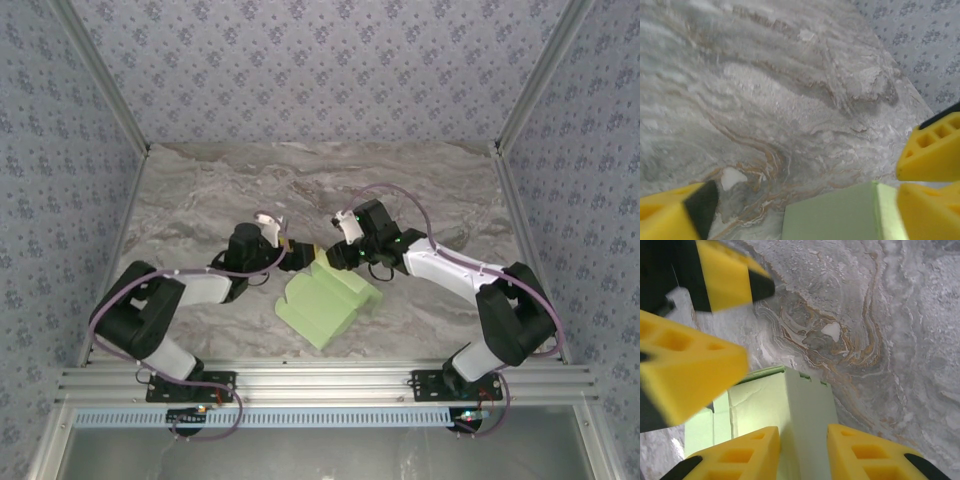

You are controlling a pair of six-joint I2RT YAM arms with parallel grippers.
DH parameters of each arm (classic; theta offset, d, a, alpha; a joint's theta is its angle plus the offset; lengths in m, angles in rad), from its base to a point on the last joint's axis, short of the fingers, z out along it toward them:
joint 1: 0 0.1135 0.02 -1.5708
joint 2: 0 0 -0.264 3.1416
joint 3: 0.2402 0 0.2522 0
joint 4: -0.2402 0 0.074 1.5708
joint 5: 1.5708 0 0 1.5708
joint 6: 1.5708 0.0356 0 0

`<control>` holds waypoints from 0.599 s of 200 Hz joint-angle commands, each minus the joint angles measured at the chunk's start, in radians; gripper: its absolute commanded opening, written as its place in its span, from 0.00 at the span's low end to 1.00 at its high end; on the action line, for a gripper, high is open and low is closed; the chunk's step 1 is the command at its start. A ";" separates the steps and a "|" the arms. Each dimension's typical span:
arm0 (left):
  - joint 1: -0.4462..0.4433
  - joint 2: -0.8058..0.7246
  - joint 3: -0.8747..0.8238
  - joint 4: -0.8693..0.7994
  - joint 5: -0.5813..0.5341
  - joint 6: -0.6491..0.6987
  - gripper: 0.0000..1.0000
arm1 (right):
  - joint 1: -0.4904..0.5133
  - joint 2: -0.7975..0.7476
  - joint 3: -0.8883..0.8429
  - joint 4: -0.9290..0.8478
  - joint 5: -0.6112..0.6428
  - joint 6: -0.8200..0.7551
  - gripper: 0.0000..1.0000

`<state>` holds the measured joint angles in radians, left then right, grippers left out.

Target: Fold the paper box

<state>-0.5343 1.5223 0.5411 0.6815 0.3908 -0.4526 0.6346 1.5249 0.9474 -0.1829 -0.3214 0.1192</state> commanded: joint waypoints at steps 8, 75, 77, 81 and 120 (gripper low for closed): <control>0.002 -0.130 -0.057 0.102 0.089 0.375 0.99 | 0.013 0.046 0.038 -0.082 0.013 -0.179 0.30; 0.172 -0.054 -0.052 -0.059 0.414 0.618 0.99 | 0.018 0.182 0.218 -0.303 -0.067 -0.518 0.27; 0.171 -0.057 -0.054 -0.067 0.415 0.628 0.99 | 0.017 0.182 0.219 -0.305 -0.068 -0.528 0.27; 0.171 -0.065 -0.059 -0.066 0.428 0.643 0.99 | 0.023 0.181 0.221 -0.308 -0.070 -0.542 0.27; 0.169 -0.192 -0.074 -0.258 0.451 0.927 0.97 | 0.064 0.168 0.226 -0.337 -0.079 -0.709 0.26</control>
<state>-0.3679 1.4071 0.4591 0.5503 0.7364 0.2237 0.6662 1.6711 1.1728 -0.3943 -0.3832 -0.4149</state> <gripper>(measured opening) 0.977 0.262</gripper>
